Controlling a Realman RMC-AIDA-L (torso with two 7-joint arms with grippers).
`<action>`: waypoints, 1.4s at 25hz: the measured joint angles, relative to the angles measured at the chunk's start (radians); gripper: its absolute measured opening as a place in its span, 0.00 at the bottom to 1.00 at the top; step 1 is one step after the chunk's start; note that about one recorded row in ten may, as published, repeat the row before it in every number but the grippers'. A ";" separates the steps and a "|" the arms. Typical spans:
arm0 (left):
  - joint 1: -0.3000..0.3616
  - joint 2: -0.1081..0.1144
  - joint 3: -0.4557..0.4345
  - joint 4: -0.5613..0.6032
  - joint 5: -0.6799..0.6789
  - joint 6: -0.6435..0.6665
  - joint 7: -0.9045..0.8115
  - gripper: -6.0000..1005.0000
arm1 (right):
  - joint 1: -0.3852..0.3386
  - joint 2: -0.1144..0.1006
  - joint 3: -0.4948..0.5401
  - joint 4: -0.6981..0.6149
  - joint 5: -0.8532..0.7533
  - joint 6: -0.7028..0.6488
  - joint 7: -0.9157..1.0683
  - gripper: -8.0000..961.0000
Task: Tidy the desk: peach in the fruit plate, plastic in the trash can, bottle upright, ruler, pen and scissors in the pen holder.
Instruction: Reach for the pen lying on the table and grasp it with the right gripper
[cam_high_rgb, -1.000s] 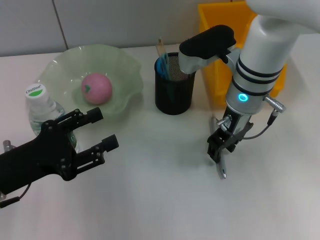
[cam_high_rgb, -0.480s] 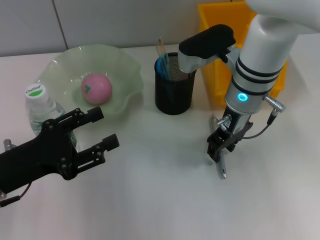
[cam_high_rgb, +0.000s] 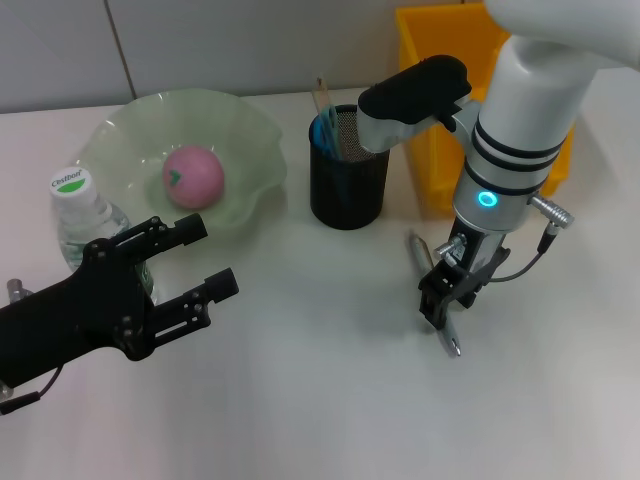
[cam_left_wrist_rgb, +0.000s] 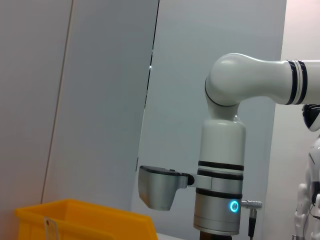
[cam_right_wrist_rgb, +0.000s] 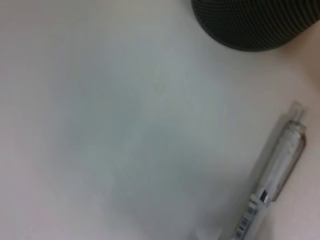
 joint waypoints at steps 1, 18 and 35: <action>0.000 -0.001 0.000 0.000 0.000 0.000 0.000 0.71 | 0.000 0.000 -0.004 0.001 0.000 0.001 0.000 0.45; 0.002 -0.001 0.000 -0.001 -0.002 0.000 0.000 0.71 | 0.000 0.000 -0.008 0.002 0.000 0.006 0.000 0.41; -0.001 -0.001 0.000 -0.002 -0.002 0.000 -0.005 0.71 | 0.000 0.000 -0.008 0.004 0.000 0.014 0.001 0.26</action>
